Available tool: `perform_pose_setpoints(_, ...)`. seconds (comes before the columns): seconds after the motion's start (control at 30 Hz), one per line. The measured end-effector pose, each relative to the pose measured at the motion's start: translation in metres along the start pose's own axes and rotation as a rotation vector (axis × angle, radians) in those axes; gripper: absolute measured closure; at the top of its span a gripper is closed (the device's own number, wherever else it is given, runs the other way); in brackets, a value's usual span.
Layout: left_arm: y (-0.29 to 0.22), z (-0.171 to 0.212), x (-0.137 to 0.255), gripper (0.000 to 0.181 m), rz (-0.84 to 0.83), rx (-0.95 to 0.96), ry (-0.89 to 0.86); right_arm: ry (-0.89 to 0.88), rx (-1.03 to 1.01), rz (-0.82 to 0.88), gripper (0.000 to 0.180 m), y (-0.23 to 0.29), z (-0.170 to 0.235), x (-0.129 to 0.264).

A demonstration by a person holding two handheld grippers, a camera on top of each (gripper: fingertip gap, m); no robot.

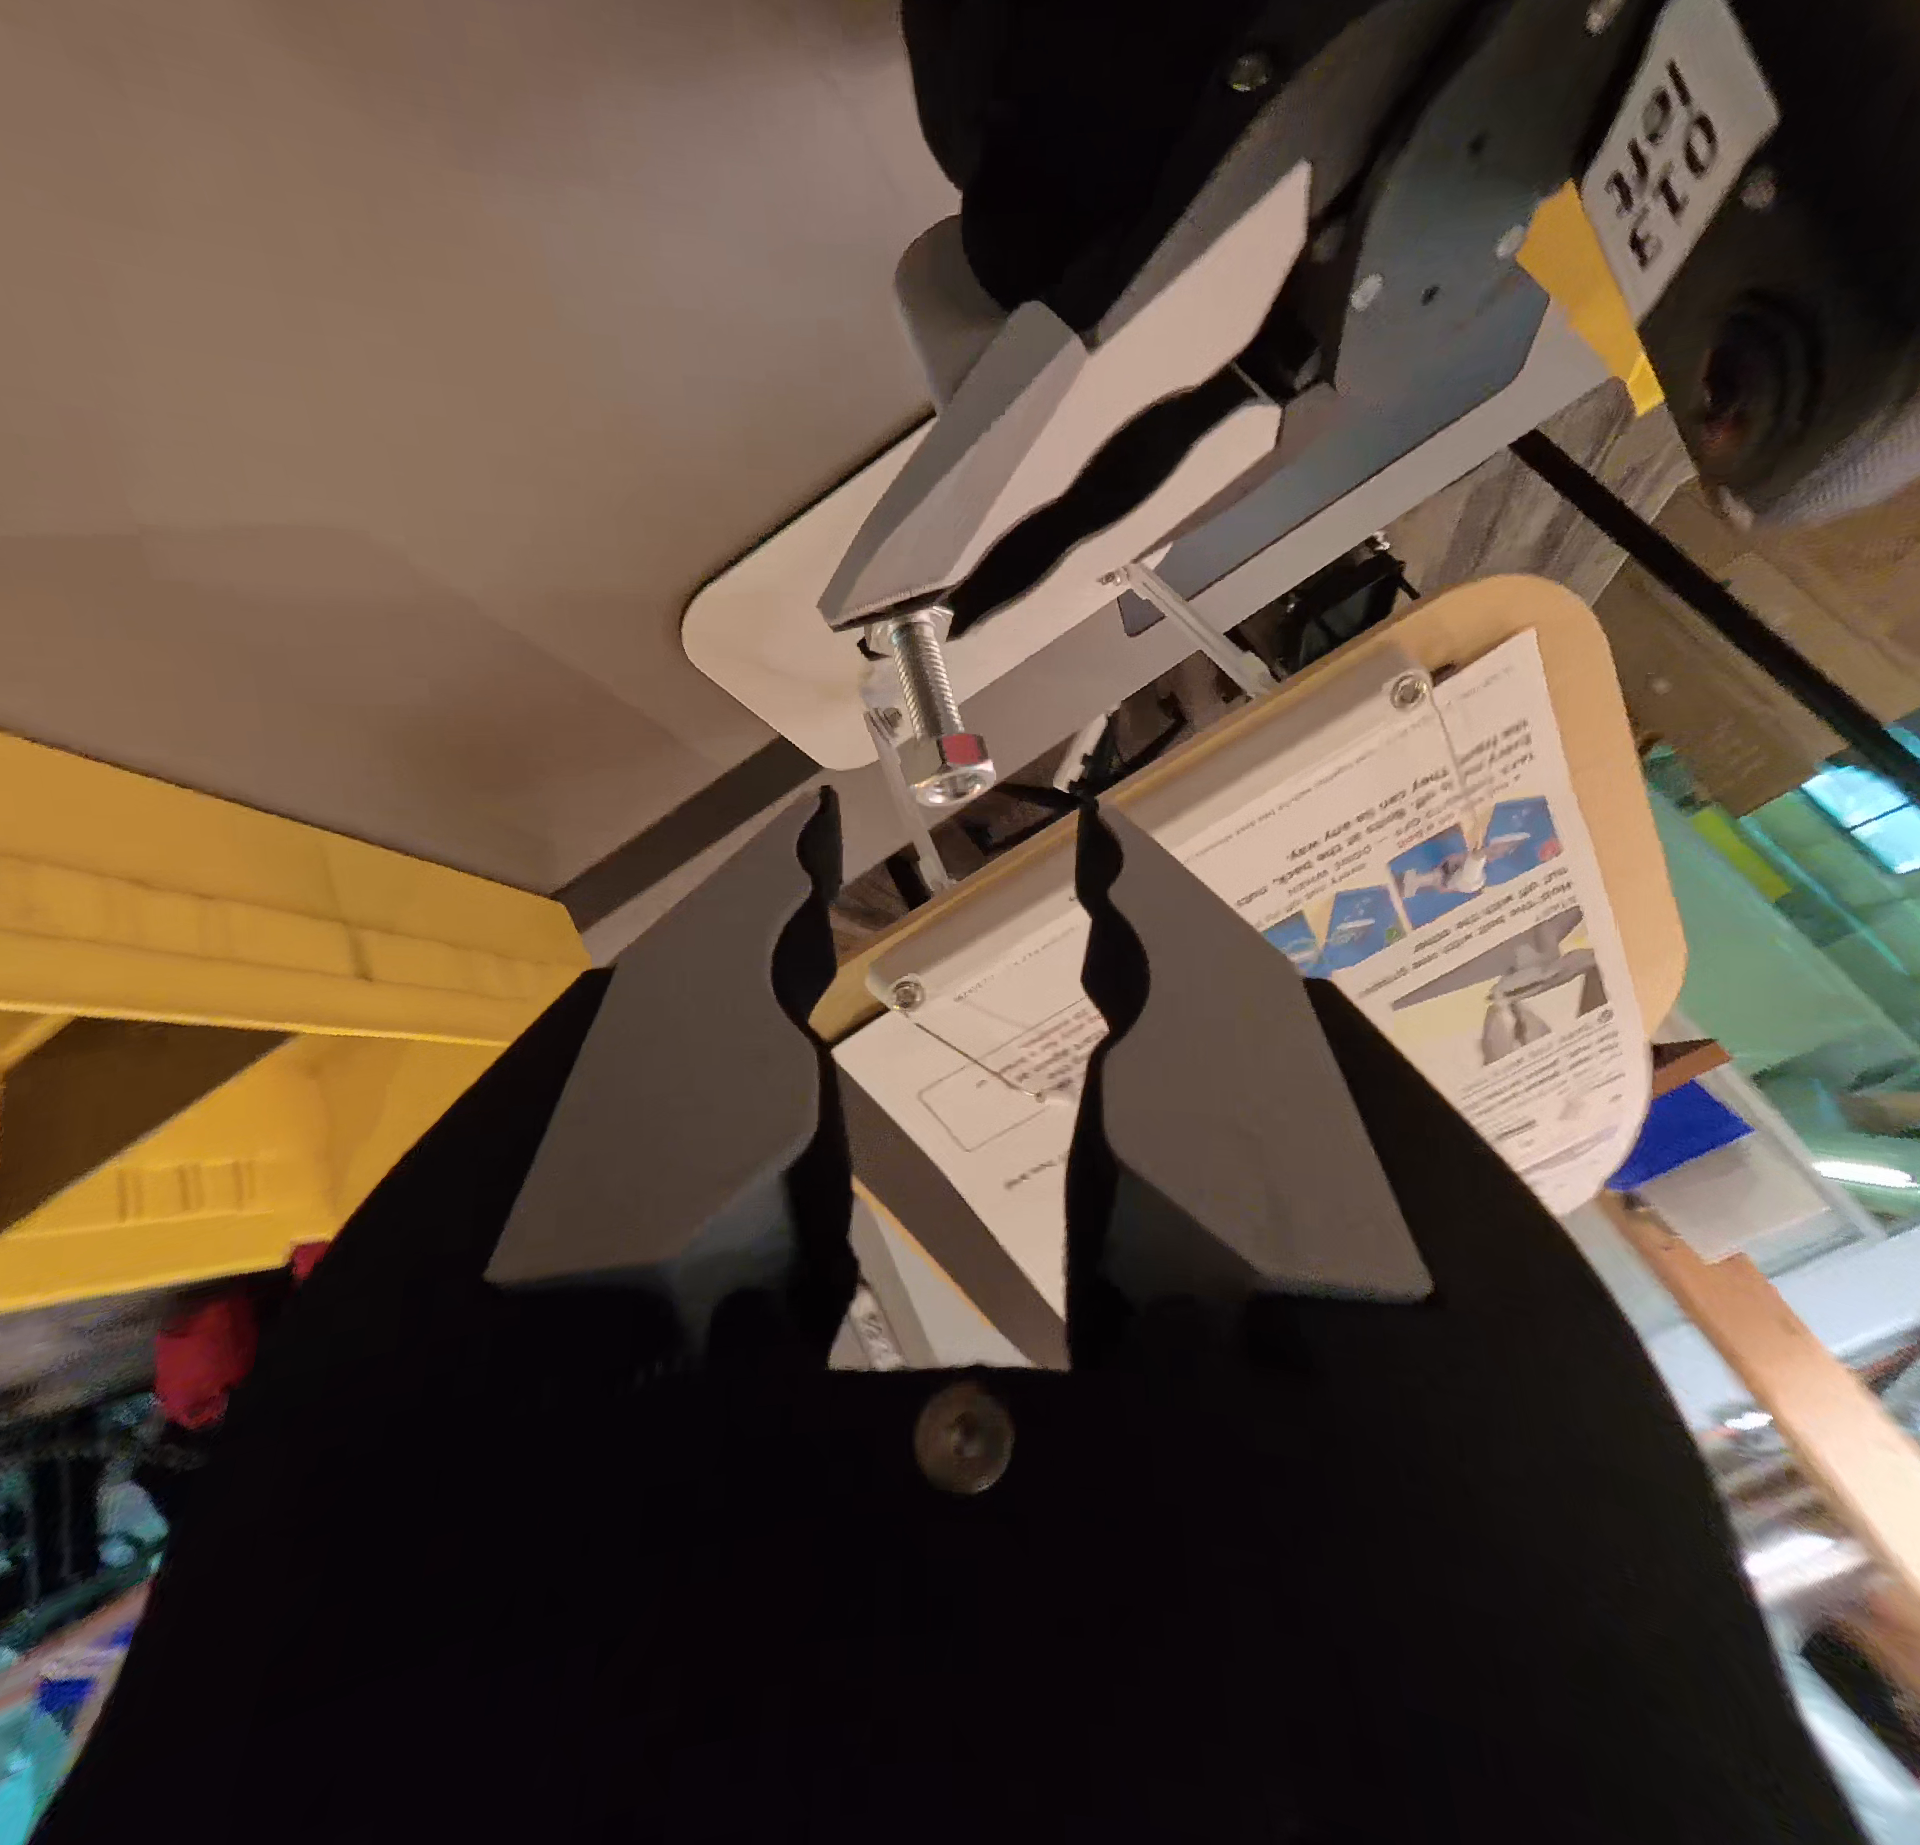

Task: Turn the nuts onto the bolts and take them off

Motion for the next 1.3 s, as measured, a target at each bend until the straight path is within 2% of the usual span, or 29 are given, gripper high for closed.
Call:
perform_pose_setpoints(0.03,0.0,0.0,0.0,0.165,-0.003,0.0,-0.004,-0.034,-0.042,-0.006,0.137,0.0,0.003,0.003)
perform_pose_setpoints(0.1,0.001,-0.001,0.001,0.165,-0.011,-0.001,-0.011,-0.151,-0.192,-0.039,0.141,-0.003,0.013,0.009)
perform_pose_setpoints(0.13,0.001,-0.001,0.001,0.165,-0.019,-0.003,-0.013,-0.223,-0.314,-0.077,0.137,-0.006,0.02,0.01)
perform_pose_setpoints(0.2,0.001,-0.001,0.001,0.165,-0.031,-0.007,-0.02,-0.385,-0.59,-0.164,0.143,-0.01,0.037,0.008)
perform_pose_setpoints(0.27,0.001,-0.001,0.0,0.165,-0.047,-0.02,-0.017,-0.575,-0.852,-0.262,0.143,-0.011,0.052,0.002)
perform_pose_setpoints(0.37,0.0,-0.001,-0.001,0.165,-0.057,-0.029,-0.016,-0.796,-1.123,-0.405,0.141,-0.006,0.064,-0.013)
perform_pose_setpoints(0.43,-0.001,0.0,-0.002,0.165,-0.063,-0.036,-0.011,-0.89,-1.24,-0.491,0.139,-0.003,0.066,-0.023)
perform_pose_setpoints(0.53,-0.001,0.0,-0.003,0.165,-0.069,-0.041,-0.008,-0.949,-1.321,-0.541,0.144,0.0,0.065,-0.033)
perform_pose_setpoints(0.67,-0.001,0.0,-0.003,0.165,-0.074,-0.043,-0.008,-0.994,-1.338,-0.578,0.162,0.001,0.062,-0.043)
perform_pose_setpoints(0.8,0.0,0.001,-0.002,0.165,-0.071,-0.037,-0.005,-0.986,-1.276,-0.536,0.164,0.0,0.06,-0.044)
perform_pose_setpoints(0.93,-0.001,0.001,-0.003,0.165,-0.042,-0.028,0.002,-0.869,-1.061,-0.489,0.164,-0.002,0.056,-0.039)
perform_pose_setpoints(1.03,-0.002,0.003,-0.004,0.165,-0.019,-0.015,0.016,-0.702,-0.798,-0.413,0.164,-0.004,0.049,-0.033)
perform_pose_setpoints(1.13,-0.001,0.001,-0.002,0.165,0.016,0.015,0.007,-0.415,-0.406,-0.214,0.165,-0.002,0.03,-0.02)
perform_pose_setpoints(1.3,0.001,-0.001,0.001,0.165,0.049,0.042,-0.002,-0.007,-0.02,-0.019,0.164,0.0,0.003,-0.015)
Point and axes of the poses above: each gripper's, where its closed fingertips meet, x back along the fingers, z out of its underside, y = z × x across the jaws, the point moved 10 cm from there along x, back along the fingers, and after that the axes turned 14 degrees about -z, right-handed, at the moved point
